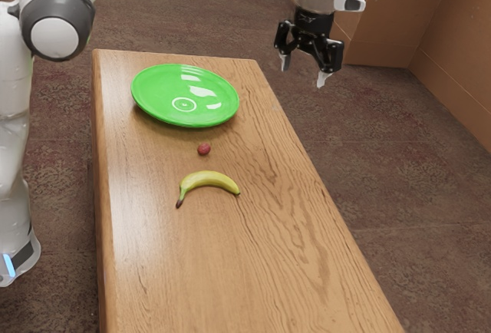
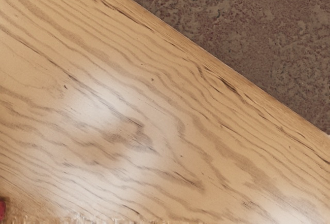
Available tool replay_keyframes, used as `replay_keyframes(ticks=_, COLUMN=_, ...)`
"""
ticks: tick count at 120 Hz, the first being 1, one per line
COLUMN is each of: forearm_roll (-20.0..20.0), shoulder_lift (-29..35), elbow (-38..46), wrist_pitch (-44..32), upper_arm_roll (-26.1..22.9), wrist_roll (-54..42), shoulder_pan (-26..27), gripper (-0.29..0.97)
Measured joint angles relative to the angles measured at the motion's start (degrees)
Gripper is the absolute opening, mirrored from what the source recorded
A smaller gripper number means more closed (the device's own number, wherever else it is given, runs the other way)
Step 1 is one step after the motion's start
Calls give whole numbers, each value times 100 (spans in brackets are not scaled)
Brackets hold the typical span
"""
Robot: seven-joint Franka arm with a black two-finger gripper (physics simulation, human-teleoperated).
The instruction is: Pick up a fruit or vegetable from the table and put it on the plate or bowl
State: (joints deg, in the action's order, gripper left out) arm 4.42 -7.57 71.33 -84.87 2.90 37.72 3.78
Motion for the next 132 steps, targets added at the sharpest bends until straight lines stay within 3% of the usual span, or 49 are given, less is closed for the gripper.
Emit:
replay_keyframes(ticks=16, forearm_roll=243, shoulder_lift=-50, elbow=-49, wrist_pitch=106, upper_arm_roll=-7, wrist_roll=1880, shoulder_pan=21, gripper=68)
replay_keyframes(ticks=31, forearm_roll=300, shoulder_lift=-58, elbow=-55, wrist_pitch=164, upper_arm_roll=-110, wrist_roll=2392, shoulder_pan=88, gripper=68)
replay_keyframes(ticks=43, forearm_roll=119, shoulder_lift=16, elbow=-47, wrist_pitch=192, upper_arm_roll=-128, wrist_roll=1978, shoulder_pan=105, gripper=68)
replay_keyframes(ticks=67, forearm_roll=144, shoulder_lift=-117, elbow=69, wrist_pitch=188, upper_arm_roll=-107, wrist_roll=-271, shoulder_pan=472, gripper=68)
replay_keyframes(ticks=78, forearm_roll=320, shoulder_lift=1094, elbow=2666, wrist_pitch=-911, upper_arm_roll=87, wrist_roll=-1334, shoulder_pan=582, gripper=67)
replay_keyframes(ticks=93, forearm_roll=425, shoulder_lift=2152, elbow=4615, wrist_pitch=-2141, upper_arm_roll=210, wrist_roll=-2567, shoulder_pan=587, gripper=67)
replay_keyframes(ticks=108, forearm_roll=467, shoulder_lift=2629, elbow=5785, wrist_pitch=-2901, upper_arm_roll=448, wrist_roll=-3566, shoulder_pan=569, gripper=68)
replay_keyframes(ticks=132, forearm_roll=488, shoulder_lift=3039, elbow=6524, wrist_pitch=-3476, upper_arm_roll=599, wrist_roll=-4789, shoulder_pan=481, gripper=68)
